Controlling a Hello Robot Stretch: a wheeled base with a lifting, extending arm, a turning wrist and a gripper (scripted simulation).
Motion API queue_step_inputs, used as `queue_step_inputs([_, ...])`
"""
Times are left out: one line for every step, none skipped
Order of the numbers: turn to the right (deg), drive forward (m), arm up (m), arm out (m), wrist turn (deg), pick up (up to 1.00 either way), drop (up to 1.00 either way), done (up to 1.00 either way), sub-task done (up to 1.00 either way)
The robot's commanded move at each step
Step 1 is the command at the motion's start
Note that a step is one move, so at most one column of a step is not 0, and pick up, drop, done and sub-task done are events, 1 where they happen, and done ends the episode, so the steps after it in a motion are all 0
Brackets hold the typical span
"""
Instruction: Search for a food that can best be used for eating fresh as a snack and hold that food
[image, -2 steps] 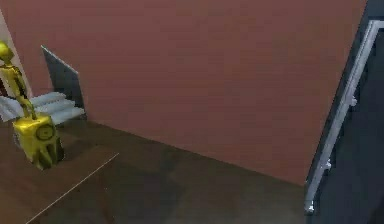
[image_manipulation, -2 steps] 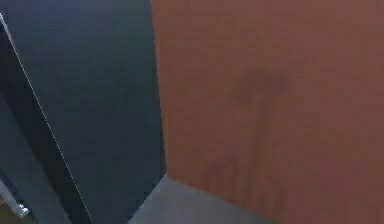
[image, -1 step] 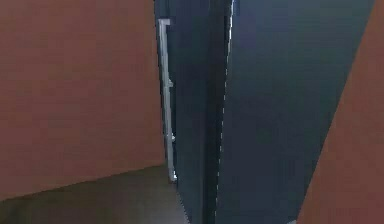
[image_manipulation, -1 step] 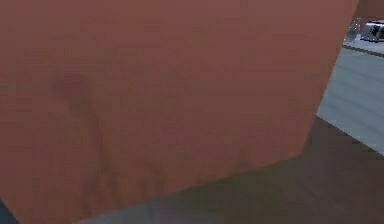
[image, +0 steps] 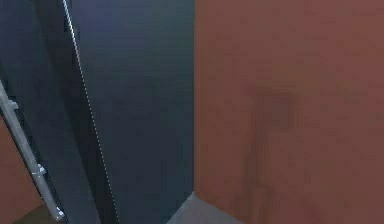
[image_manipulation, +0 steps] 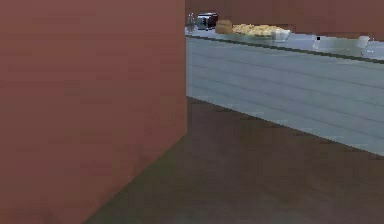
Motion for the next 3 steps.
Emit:
queue_step_inputs([0.0, 0.1, 0.0, 0.0, 0.0, 0.0, 0.0, 0.0, 0.0])
queue_step_inputs([9.0, 0.0, 0.0, 0.0, 0.0, 0.0, 0.0, 0.0, 0.0])
queue_step_inputs([0.0, 0.2, 0.0, 0.0, 0.0, 0.0, 0.0, 0.0, 0.0])
